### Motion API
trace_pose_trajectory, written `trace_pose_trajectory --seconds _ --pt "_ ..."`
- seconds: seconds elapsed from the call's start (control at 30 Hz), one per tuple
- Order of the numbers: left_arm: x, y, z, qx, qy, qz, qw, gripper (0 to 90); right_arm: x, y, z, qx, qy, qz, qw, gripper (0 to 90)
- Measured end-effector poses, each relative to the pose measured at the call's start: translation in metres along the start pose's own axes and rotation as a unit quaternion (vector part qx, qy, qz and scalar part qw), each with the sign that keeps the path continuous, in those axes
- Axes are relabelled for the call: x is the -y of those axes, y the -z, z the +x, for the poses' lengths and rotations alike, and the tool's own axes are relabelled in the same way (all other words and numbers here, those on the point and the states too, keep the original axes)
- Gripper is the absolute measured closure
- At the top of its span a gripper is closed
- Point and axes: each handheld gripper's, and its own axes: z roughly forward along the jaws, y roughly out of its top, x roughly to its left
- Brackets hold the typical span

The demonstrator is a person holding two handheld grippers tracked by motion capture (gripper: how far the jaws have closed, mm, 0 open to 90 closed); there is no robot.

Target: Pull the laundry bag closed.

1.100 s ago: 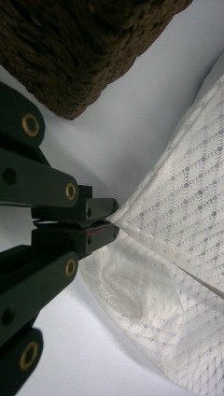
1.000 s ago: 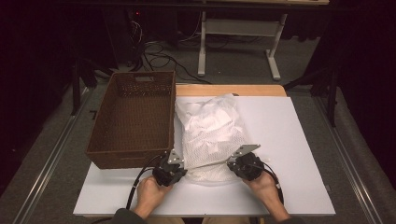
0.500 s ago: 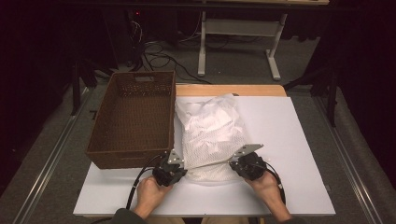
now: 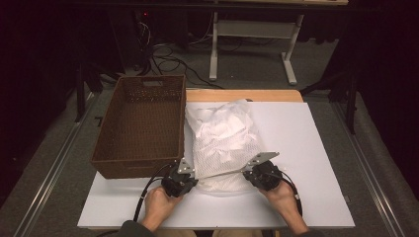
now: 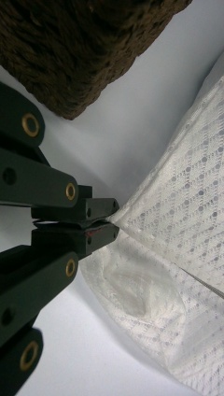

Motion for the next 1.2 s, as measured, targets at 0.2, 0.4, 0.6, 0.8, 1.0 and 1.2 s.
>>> trace_pose_trajectory --seconds 0.2,0.4,0.6,0.8,1.0,1.2 --pt "0.000 0.000 0.001 0.002 0.002 0.001 1.0000 87.8 0.003 0.002 -0.007 0.006 -0.011 0.000 0.9999 87.2" --pt "0.000 0.000 0.000 0.001 0.001 0.000 1.0000 87.8 0.003 0.003 -0.006 0.006 -0.007 -0.002 1.0000 87.2" --pt "0.000 0.000 0.001 0.002 0.002 0.000 1.0000 87.8 0.004 0.005 -0.007 0.009 -0.009 -0.003 0.9999 87.2" --pt "0.000 0.000 0.001 0.002 0.002 0.000 1.0000 87.8 0.006 0.007 -0.009 0.007 -0.010 -0.006 0.9999 87.2" --pt "0.000 0.000 0.000 0.001 0.003 0.000 1.0000 87.9 0.007 0.008 -0.010 0.004 -0.014 -0.008 0.9999 87.2" --pt "0.000 0.000 0.000 0.001 0.002 -0.001 1.0000 87.8 0.009 0.011 -0.012 0.010 -0.016 -0.012 0.9997 87.2"
